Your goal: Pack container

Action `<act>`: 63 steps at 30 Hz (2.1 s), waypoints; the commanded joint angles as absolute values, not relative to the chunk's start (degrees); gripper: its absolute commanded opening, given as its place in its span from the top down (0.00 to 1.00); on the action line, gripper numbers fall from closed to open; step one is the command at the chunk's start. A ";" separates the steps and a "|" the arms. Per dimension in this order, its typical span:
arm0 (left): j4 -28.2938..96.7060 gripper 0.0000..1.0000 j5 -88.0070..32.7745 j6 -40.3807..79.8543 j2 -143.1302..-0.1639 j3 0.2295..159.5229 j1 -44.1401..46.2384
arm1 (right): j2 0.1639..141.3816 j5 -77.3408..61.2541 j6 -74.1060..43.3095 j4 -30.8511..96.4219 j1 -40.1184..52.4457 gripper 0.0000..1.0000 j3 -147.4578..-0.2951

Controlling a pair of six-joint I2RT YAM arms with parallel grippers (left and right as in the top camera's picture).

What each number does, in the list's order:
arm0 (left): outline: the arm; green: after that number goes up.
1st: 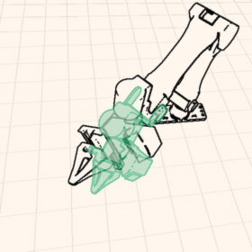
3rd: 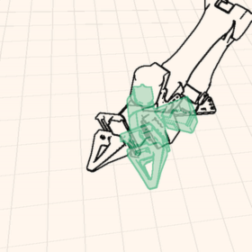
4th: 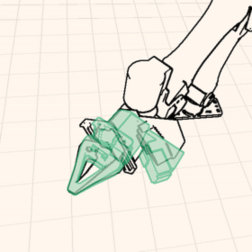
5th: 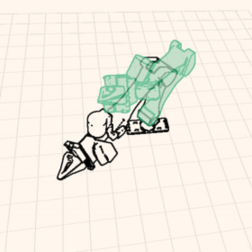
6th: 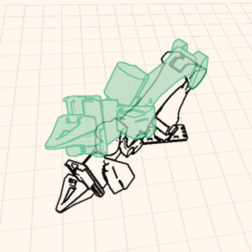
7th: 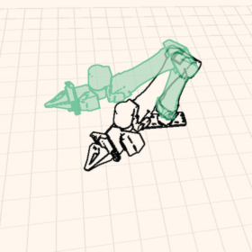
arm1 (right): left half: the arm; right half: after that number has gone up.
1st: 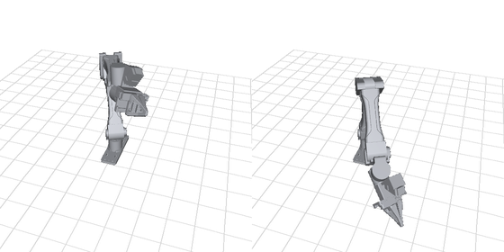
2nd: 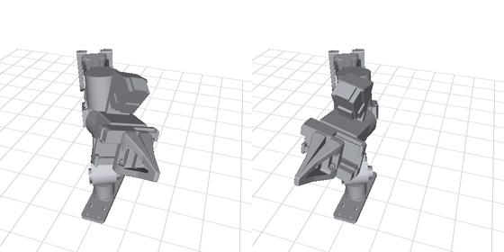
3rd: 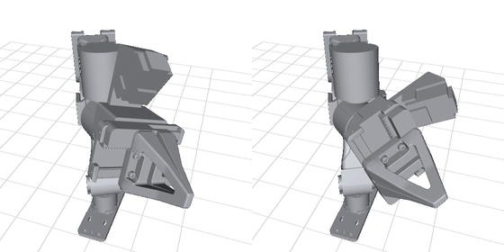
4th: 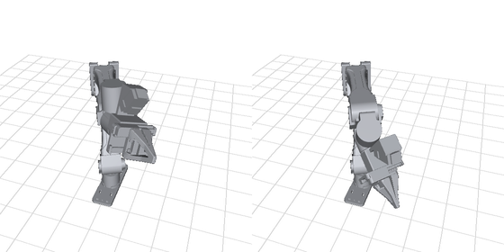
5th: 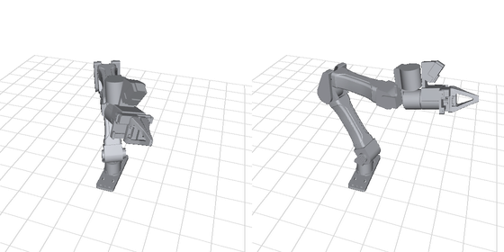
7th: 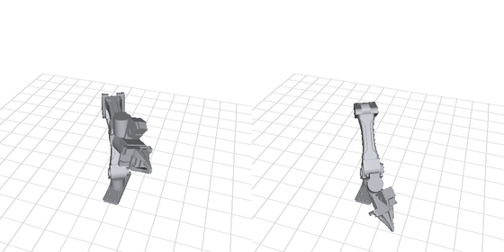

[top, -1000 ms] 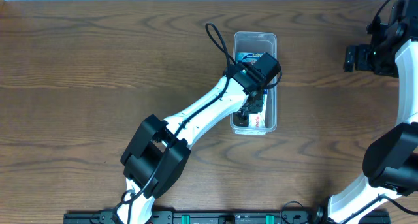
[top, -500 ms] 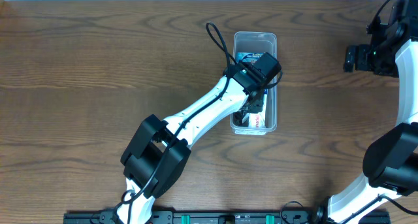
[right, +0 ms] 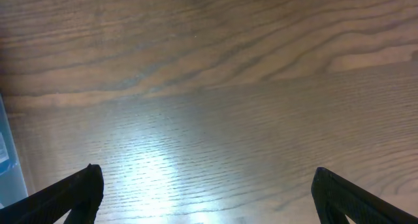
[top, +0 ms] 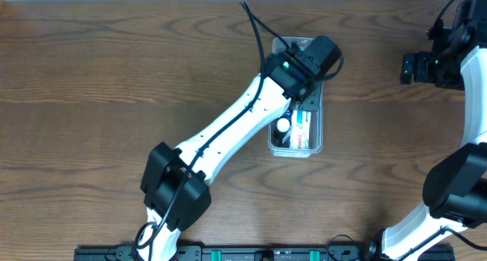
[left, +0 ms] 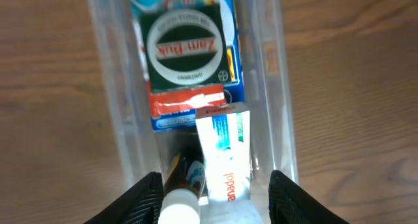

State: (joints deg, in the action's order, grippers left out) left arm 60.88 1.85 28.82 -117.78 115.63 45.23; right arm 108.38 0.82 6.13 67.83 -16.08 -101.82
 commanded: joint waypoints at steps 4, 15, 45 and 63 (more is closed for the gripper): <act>66.87 0.16 10.46 27.59 -113.95 121.54 44.73 | 108.77 0.62 6.74 67.68 -16.49 0.01 -101.82; 80.40 0.02 10.81 27.40 -98.37 121.54 38.11 | 108.77 0.60 6.74 67.68 -16.49 0.01 -101.82; 63.90 0.02 7.09 28.27 -38.26 73.71 35.64 | 108.77 0.60 6.74 67.68 -16.49 0.01 -101.82; 65.91 0.02 6.87 31.11 -34.52 58.43 35.64 | 108.77 0.60 6.74 67.68 -16.49 0.01 -101.82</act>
